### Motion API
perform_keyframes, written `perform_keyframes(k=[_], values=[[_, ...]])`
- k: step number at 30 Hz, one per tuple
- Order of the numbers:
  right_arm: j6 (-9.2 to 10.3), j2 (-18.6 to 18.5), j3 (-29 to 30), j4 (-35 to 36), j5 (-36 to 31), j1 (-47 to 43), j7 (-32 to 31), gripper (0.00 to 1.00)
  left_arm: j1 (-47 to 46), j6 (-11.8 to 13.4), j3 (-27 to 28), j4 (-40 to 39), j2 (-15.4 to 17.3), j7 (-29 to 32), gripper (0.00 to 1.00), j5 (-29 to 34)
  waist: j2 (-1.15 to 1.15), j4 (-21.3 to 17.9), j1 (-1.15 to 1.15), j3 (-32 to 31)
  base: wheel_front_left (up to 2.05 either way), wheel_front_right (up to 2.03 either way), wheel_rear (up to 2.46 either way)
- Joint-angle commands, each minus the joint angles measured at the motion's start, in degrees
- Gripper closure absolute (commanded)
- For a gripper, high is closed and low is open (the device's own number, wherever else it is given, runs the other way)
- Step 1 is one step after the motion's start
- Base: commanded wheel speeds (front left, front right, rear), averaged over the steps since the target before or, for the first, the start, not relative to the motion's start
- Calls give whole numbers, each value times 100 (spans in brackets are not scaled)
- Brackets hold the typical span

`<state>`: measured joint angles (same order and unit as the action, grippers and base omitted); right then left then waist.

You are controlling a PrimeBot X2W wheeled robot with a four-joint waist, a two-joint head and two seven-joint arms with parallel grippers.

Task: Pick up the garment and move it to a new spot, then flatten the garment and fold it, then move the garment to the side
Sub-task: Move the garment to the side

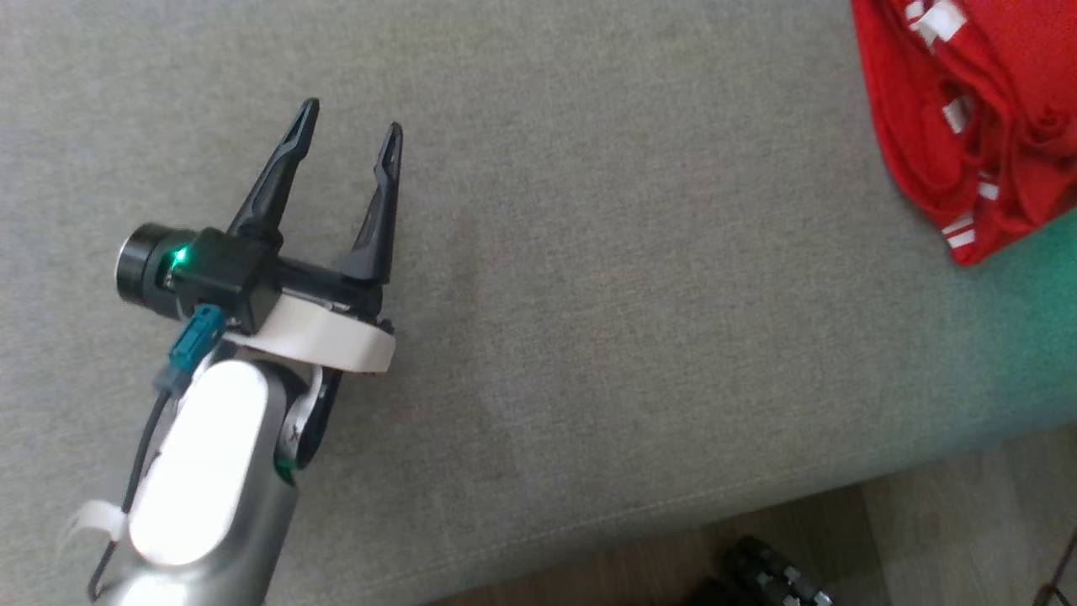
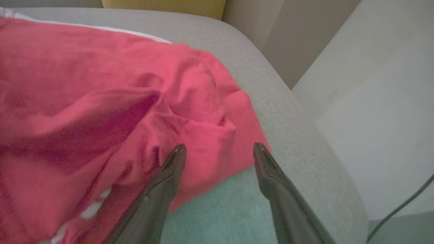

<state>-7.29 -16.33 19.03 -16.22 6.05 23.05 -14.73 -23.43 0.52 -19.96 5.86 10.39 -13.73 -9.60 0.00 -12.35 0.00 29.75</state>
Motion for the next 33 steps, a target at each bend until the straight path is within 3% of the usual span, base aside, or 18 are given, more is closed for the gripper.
perform_keyframes(k=[1, 8, 16, 25, 33], values=[[-20, -108, 3, 230, 13, -194, 66, 0, 41, 29, 142, -159, 44, -47, 0, -33, 0, 46, 0, -147, 0, 0, 0], [-20, 400, 4, 1278, 77, -1264, 538, 0, 402, 160, 233, -28, 35, -90, 0, -137, 0, 241, 0, -745, 0, 0, 0], [-20, 1084, -892, 2434, 158, -1916, 926, 0, 934, 418, 429, -3, 27, -105, 0, -295, 0, 664, 0, -1407, 0, 0, 0], [-20, 1299, -1627, 2543, 236, -1938, 1105, 0, 1353, 635, 635, -80, 100, -61, 0, -458, 0, 1228, 0, -1978, 0, 0, 0], [-20, 1338, -1759, 2475, 178, -2209, 1119, 0, 1759, 673, 676, -178, 239, 78, 0, -556, 0, 1321, 0, -2462, 0, 0, 0]])
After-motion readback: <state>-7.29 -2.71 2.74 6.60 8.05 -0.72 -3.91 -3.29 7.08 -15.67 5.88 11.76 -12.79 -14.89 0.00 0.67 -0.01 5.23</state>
